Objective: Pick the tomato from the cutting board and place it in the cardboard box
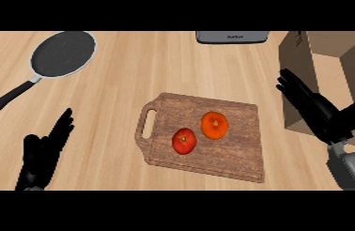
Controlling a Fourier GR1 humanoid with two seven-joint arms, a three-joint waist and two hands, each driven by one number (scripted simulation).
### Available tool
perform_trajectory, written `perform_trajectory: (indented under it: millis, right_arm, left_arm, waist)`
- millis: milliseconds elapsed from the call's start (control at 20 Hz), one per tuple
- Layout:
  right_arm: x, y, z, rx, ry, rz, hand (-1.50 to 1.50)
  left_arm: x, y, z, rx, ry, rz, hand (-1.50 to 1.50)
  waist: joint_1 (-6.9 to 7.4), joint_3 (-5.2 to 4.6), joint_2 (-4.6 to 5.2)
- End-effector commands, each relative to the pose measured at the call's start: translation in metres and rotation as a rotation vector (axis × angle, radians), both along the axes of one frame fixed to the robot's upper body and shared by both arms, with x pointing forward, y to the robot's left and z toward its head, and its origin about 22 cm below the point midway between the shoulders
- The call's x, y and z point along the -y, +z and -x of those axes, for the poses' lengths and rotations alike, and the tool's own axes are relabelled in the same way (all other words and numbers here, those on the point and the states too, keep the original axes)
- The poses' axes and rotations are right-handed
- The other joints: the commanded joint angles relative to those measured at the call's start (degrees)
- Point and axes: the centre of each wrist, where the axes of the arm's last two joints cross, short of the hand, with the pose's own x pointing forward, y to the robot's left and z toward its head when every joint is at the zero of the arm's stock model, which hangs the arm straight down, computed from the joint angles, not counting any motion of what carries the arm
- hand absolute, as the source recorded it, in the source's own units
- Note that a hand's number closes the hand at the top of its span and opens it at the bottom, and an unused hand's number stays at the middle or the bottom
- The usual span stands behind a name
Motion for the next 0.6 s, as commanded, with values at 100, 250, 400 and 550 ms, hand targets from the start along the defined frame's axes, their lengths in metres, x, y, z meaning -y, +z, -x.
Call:
perform_trajectory:
  millis: [100,250,400,550]
  right_arm:
    - [-0.078,-0.018,0.023,0.027,-0.043,0.060,-1.50]
    - [-0.133,-0.034,0.051,0.020,0.012,0.103,-1.50]
    - [-0.064,-0.014,0.028,0.256,0.013,0.569,-1.50]
    - [-0.081,-0.027,0.043,0.402,0.016,0.734,-1.50]
  left_arm:
    - [0.034,0.031,-0.023,0.194,-0.228,0.005,0.00]
    - [0.053,0.053,-0.049,0.328,-0.358,0.005,0.00]
    - [0.054,0.041,-0.036,0.265,-0.358,0.037,0.00]
    - [0.059,0.042,-0.041,0.294,-0.376,0.042,0.00]
  waist:
    - [0.84,0.18,0.97]
    - [-1.58,-0.05,0.89]
    - [-2.16,-0.88,-0.28]
    - [-2.06,-0.40,0.08]
